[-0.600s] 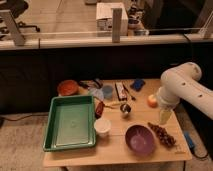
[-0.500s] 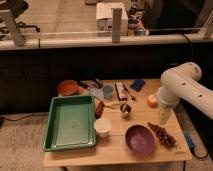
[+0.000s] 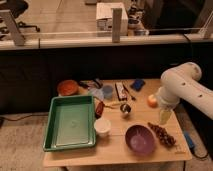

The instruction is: Place apple in paper cup

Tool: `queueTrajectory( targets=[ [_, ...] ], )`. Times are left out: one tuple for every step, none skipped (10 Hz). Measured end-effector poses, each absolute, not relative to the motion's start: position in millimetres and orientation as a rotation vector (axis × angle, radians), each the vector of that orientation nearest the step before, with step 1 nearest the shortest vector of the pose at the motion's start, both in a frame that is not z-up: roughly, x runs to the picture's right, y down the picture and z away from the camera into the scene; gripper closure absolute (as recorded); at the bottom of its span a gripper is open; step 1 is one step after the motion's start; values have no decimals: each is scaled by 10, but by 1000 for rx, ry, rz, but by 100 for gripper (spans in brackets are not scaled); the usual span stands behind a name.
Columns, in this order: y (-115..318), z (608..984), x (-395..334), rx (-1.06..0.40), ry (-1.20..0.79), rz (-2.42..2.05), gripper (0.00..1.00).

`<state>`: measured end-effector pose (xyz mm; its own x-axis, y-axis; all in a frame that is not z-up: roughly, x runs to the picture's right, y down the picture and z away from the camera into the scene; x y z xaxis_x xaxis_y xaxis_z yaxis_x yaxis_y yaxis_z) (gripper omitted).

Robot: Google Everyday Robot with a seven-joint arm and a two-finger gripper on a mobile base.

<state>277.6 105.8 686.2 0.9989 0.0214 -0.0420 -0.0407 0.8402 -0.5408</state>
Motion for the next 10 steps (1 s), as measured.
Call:
queueTrajectory(
  targets=[
    [1057,6862,2776,-572,35,33,20],
    [1058,6862,2776,-572,35,33,20],
    [1058,6862,2776,-572,35,33,20],
    [1057,6862,2776,-572,35,33,20],
    [1058,6862,2776,-572,35,33,20],
    [1057,6862,2776,-572,35,33,20],
    [1058,6863,2776,-572,35,33,20],
    [1046,6869,2779,-570,34,33,20],
    [1010,6917,2775,-560,30,28,20],
    [932,6998,2748,-549,23,21,20]
  ],
)
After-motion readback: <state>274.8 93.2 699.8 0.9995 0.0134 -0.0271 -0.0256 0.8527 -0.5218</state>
